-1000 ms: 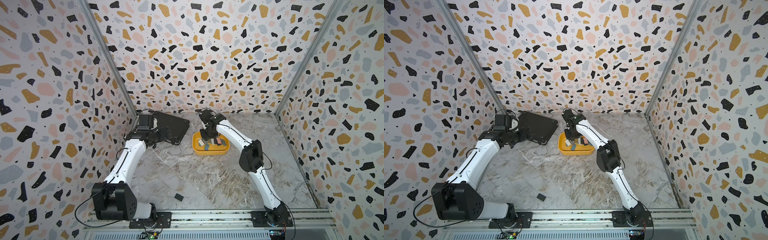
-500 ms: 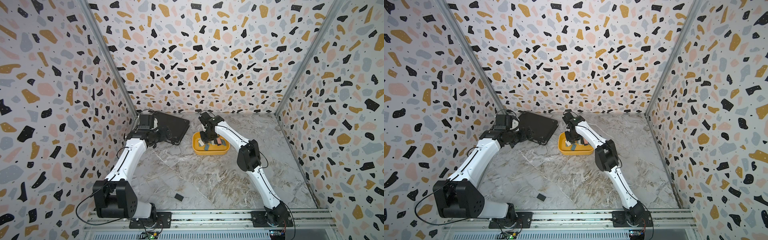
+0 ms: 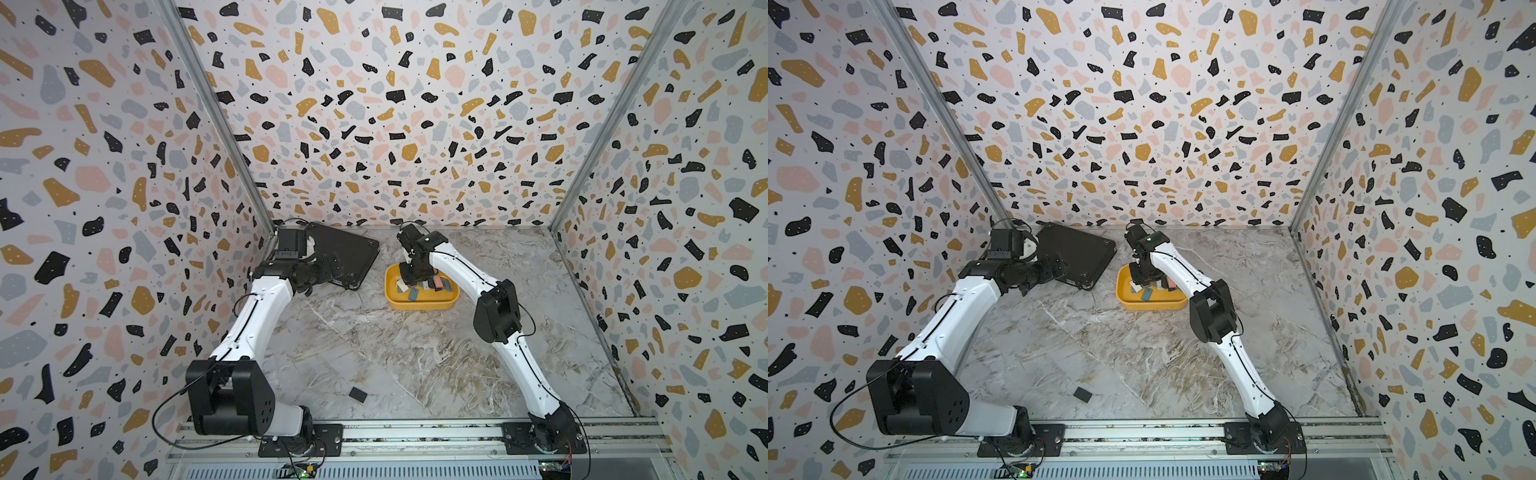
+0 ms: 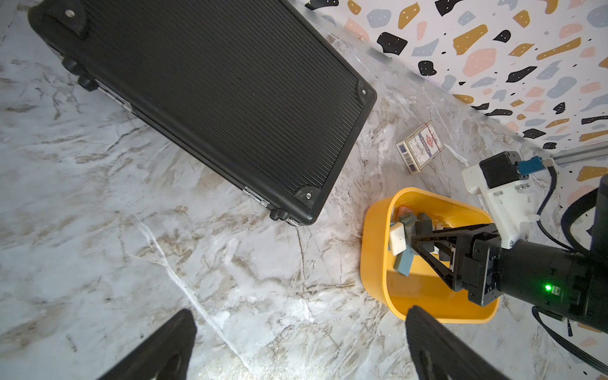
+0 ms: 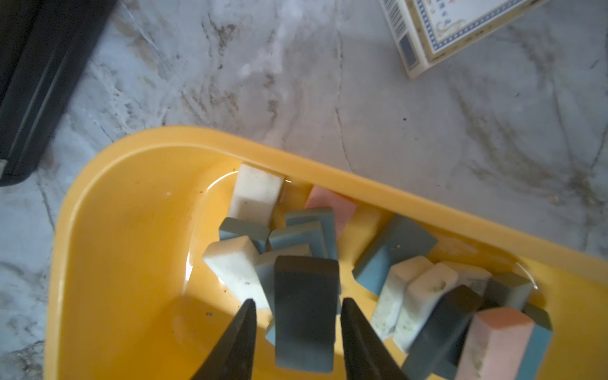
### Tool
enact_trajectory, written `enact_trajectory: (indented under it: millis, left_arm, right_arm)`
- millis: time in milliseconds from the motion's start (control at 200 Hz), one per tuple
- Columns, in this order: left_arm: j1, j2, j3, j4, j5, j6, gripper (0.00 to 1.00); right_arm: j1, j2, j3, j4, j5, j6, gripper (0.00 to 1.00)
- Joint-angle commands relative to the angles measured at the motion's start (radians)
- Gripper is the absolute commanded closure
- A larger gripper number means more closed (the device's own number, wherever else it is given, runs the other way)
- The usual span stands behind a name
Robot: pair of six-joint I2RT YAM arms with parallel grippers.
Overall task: Put the eraser in the storage box
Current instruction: Place the eraser in the storage box.
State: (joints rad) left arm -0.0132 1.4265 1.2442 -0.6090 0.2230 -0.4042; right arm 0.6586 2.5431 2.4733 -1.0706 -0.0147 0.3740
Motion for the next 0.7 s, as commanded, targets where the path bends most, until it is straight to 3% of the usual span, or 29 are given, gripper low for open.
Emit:
enact_trajectory:
  millis: [0, 185, 340, 486, 691]
  left_arm:
    - [0.007, 0.000, 0.031, 0.023, 0.007, 0.007, 0.00]
    - [0.010, -0.011, 0.029, 0.020, 0.001, 0.009, 0.00]
    - [0.016, -0.033, 0.023, 0.021, 0.000, 0.011, 0.01]
    - [0.029, -0.059, 0.019, 0.015, -0.007, 0.010, 0.00]
    - [0.041, -0.118, -0.014, 0.007, -0.004, -0.002, 0.01]
  right_arm:
    - [-0.001, -0.096, 0.000, -0.009, 0.014, -0.006, 0.53]
    - [0.015, -0.268, -0.175, 0.080, 0.082, -0.030, 0.50]
    - [0.060, -0.474, -0.449, 0.200, 0.120, -0.077, 0.47]
    - [0.158, -0.642, -0.675, 0.269, 0.098, -0.115, 0.45]
    - [0.366, -0.726, -0.868, 0.322, 0.148, -0.143, 0.42]
